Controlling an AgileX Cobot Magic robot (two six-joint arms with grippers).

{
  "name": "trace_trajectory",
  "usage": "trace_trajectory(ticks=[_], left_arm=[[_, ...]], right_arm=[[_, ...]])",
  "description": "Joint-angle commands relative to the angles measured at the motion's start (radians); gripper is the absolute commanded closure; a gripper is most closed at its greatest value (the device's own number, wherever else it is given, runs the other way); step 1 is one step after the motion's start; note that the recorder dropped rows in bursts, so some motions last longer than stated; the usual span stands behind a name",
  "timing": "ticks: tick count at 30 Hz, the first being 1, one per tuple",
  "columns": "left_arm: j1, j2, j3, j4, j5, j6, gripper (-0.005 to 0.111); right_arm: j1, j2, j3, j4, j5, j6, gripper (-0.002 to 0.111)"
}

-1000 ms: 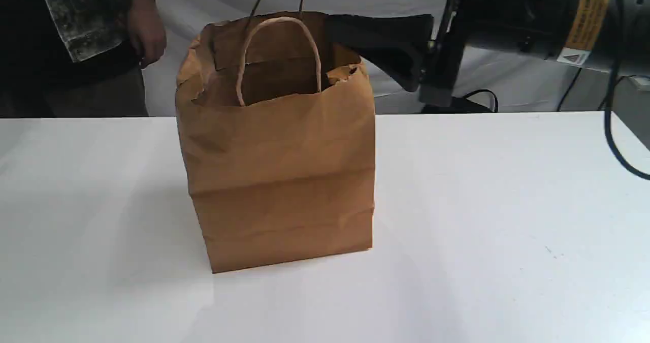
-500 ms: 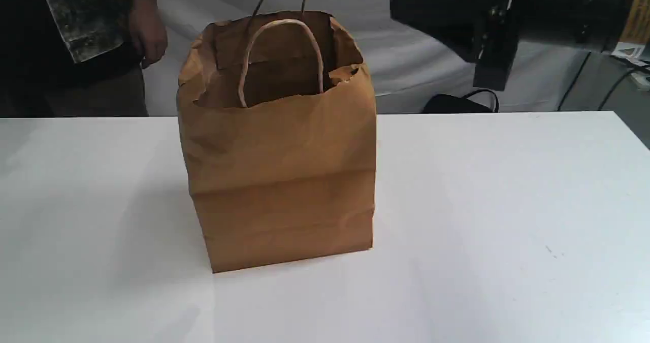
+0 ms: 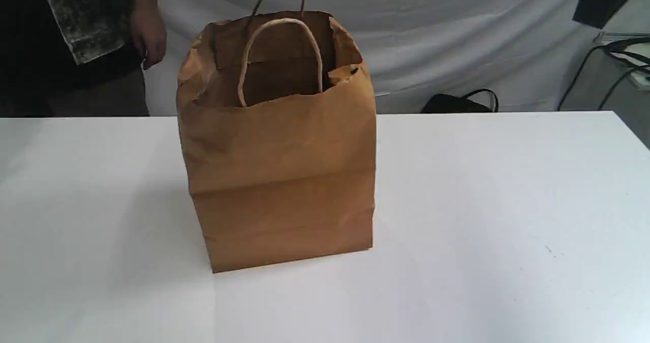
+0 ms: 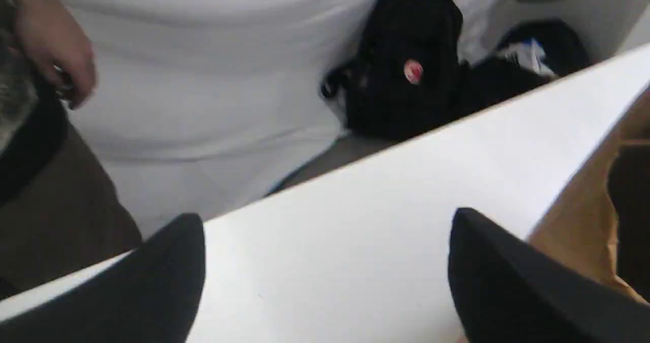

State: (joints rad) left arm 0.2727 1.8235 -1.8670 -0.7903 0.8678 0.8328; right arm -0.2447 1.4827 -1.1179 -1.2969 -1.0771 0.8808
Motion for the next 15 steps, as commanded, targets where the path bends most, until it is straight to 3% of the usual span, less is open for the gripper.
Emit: trace_trajectory(ticks=[1,6,8,13,15], left_arm=[[0.038,-0.14,0.184,-0.131,-0.229,0.125,0.039],[0.035,-0.365,0.507,-0.4,-0.636,0.402,0.039],[0.018,-0.434,0.607,-0.549,-0.722,0.536,0.039],[0.013,-0.565,0.755,-0.954,-0.634,0.895,0.039],[0.013,-0.616,0.804,-0.954,-0.514,0.955,0.039]], right_arm=[[-0.035,-0.041,0.043,0.029,-0.004,0.004,0.108],[-0.047,-0.1,0.135,0.133,-0.011,-0.041,0.108],[-0.047,-0.132,0.179,0.181,-0.013,-0.067,0.108],[-0.047,-0.236,0.343,0.35,-0.014,-0.222,0.108],[-0.047,-0.3,0.431,0.496,-0.032,-0.326,0.108]])
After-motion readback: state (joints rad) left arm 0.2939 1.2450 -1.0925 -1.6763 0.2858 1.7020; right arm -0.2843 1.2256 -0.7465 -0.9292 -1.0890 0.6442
